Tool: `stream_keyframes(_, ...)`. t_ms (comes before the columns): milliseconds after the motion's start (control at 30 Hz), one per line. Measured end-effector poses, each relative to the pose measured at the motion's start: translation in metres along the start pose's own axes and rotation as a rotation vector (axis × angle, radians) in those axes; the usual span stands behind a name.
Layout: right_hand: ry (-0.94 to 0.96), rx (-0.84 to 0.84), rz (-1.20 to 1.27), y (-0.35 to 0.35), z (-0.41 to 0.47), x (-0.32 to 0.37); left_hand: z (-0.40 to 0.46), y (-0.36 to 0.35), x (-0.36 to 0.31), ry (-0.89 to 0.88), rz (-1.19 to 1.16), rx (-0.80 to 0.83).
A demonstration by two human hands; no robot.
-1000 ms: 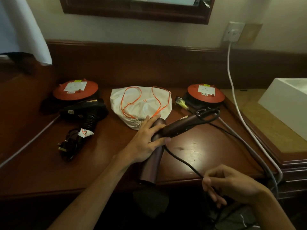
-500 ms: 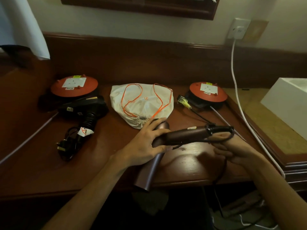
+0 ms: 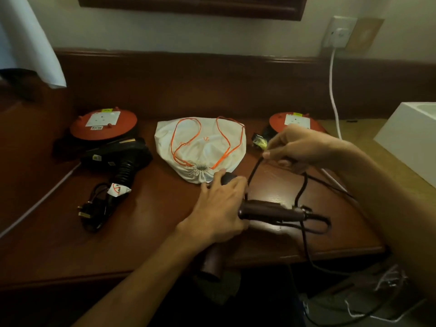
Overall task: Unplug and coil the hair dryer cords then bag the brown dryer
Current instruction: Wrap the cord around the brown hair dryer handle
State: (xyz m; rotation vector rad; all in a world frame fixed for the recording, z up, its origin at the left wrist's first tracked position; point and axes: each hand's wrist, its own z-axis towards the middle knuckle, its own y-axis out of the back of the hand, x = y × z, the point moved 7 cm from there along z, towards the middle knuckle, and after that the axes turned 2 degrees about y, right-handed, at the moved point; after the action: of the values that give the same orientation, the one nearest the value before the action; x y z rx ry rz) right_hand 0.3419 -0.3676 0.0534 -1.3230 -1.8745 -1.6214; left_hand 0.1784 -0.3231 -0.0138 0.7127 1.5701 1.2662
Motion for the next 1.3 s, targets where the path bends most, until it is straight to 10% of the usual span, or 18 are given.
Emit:
stream_keyframes(300, 0.262, 0.375, -0.156, -0.027, -0.075, 0.028, 0.002, -0.001, 0.014, 0.091, -0.080, -0.004)
stream_keyframes(767, 0.121, -0.461, -0.397, 0.042, -0.031, -0.057, 0.001, -0.005, 0.012, 0.048, -0.011, -0.022)
stream_keyframes(1100, 0.301, -0.015, -0.334, -0.026, -0.102, 0.012, 0.027, 0.000, 0.015, 0.060, -0.049, 0.091)
stream_keyframes(1300, 0.296, -0.015, -0.242, -0.106, -0.094, -0.047, 0.037, 0.007, 0.037, 0.050, -0.461, -0.046)
